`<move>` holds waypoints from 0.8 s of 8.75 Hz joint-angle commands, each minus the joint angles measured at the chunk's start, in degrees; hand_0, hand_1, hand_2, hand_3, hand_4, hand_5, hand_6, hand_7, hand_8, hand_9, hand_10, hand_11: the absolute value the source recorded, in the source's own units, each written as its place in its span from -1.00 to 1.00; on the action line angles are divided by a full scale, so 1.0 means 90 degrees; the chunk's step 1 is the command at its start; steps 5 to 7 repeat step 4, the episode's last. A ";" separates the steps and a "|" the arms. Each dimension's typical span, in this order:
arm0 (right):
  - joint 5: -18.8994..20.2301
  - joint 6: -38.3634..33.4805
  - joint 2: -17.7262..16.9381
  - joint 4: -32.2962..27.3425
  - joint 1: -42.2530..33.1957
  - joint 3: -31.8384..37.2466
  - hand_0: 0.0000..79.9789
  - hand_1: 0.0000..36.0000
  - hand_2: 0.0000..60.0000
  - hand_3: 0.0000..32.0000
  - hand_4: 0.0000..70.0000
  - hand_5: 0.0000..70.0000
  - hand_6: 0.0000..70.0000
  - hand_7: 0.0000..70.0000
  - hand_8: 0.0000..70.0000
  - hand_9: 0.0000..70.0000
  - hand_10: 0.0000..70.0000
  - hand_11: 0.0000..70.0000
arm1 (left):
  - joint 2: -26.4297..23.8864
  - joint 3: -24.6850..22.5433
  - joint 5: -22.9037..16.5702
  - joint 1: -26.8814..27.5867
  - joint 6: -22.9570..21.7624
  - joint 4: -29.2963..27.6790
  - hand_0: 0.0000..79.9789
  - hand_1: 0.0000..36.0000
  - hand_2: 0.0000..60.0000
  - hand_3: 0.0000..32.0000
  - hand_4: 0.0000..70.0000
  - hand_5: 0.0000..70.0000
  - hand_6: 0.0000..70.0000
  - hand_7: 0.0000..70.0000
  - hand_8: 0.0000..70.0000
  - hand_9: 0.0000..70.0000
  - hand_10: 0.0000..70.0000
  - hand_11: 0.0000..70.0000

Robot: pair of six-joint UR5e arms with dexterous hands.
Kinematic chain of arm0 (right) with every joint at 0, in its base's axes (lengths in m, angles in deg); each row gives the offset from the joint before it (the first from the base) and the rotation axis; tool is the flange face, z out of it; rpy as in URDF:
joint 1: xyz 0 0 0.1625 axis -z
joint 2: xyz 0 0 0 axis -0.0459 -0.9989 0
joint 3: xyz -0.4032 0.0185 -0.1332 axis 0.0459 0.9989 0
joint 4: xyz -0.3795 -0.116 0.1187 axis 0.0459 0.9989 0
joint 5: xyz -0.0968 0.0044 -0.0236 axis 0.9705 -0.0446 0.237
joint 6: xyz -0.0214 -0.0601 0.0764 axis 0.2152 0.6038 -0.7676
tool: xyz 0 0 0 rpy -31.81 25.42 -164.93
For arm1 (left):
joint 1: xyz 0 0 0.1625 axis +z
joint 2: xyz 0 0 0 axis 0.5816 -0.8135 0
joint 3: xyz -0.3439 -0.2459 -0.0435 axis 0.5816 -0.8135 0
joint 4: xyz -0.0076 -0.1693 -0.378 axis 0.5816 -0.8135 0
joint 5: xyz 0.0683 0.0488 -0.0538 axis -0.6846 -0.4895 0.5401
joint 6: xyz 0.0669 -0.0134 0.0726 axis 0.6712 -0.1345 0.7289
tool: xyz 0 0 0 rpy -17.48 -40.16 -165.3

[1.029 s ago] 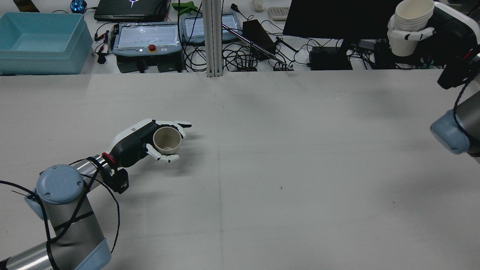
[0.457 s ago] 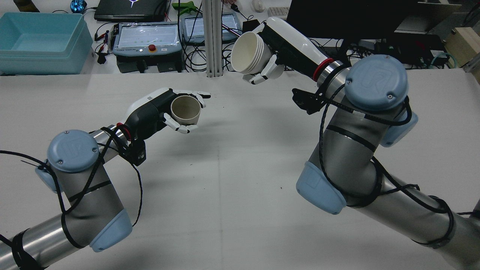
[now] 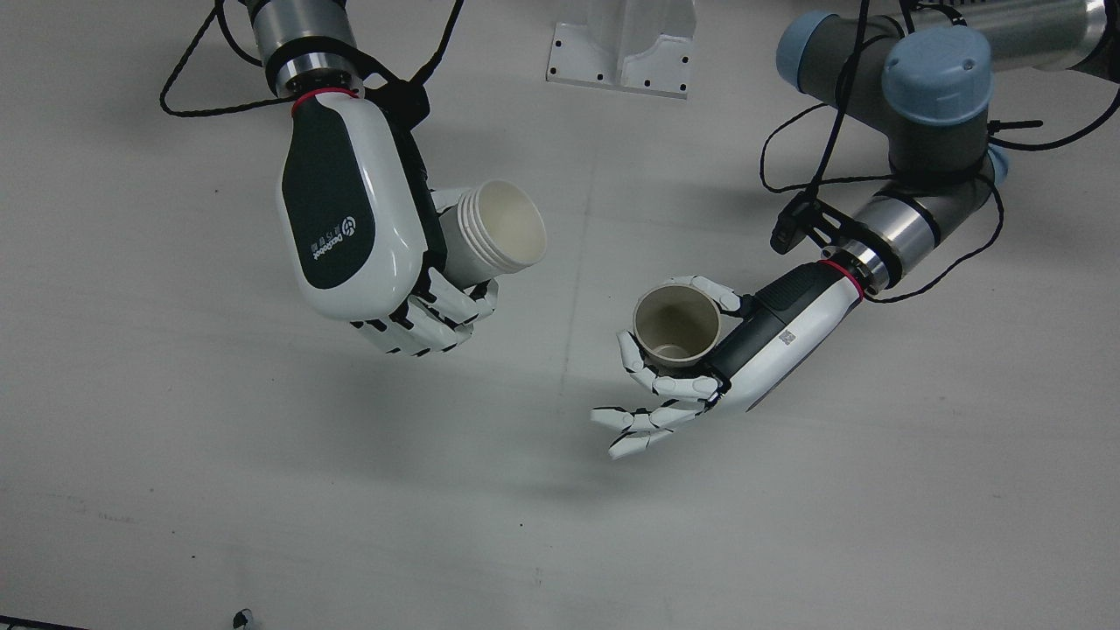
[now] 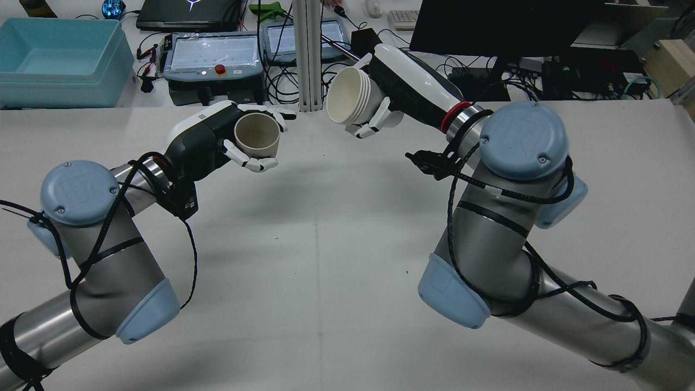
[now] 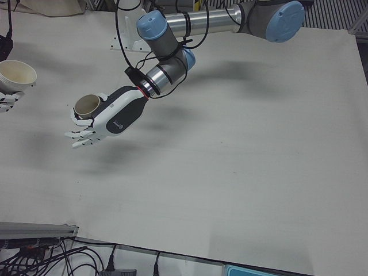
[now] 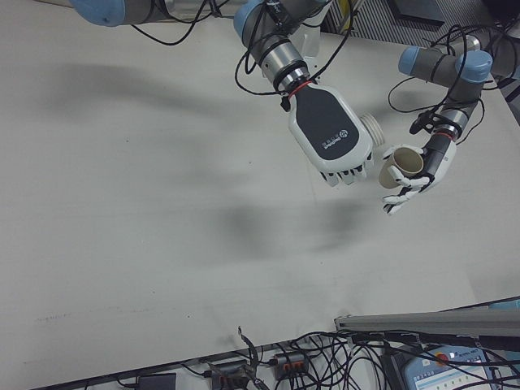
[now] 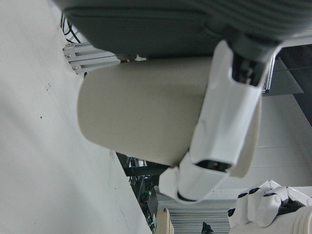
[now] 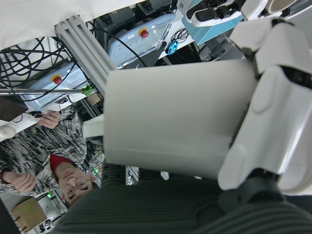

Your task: Pour water

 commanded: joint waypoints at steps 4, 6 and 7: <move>-0.0267 -0.4762 -0.3575 -0.2932 -0.1600 0.0113 1.00 1.00 1.00 -1.00 1.00 1.00 1.00 1.00 1.00 1.00 0.78 1.00 | 0.2471 0.0196 0.0016 -0.0318 -0.1017 -0.2164 1.00 1.00 1.00 -1.00 1.00 1.00 -0.47 -0.45 -0.72 -0.69 -0.73 -0.52; -0.0267 -0.4762 -0.3575 -0.2932 -0.1600 0.0113 1.00 1.00 1.00 -1.00 1.00 1.00 1.00 1.00 1.00 1.00 0.78 1.00 | 0.2471 0.0196 0.0016 -0.0318 -0.1017 -0.2164 1.00 1.00 1.00 -1.00 1.00 1.00 -0.47 -0.45 -0.72 -0.69 -0.73 -0.52; -0.0267 -0.4762 -0.3575 -0.2932 -0.1600 0.0113 1.00 1.00 1.00 -1.00 1.00 1.00 1.00 1.00 1.00 1.00 0.78 1.00 | 0.2471 0.0196 0.0016 -0.0318 -0.1017 -0.2164 1.00 1.00 1.00 -1.00 1.00 1.00 -0.47 -0.45 -0.72 -0.69 -0.73 -0.52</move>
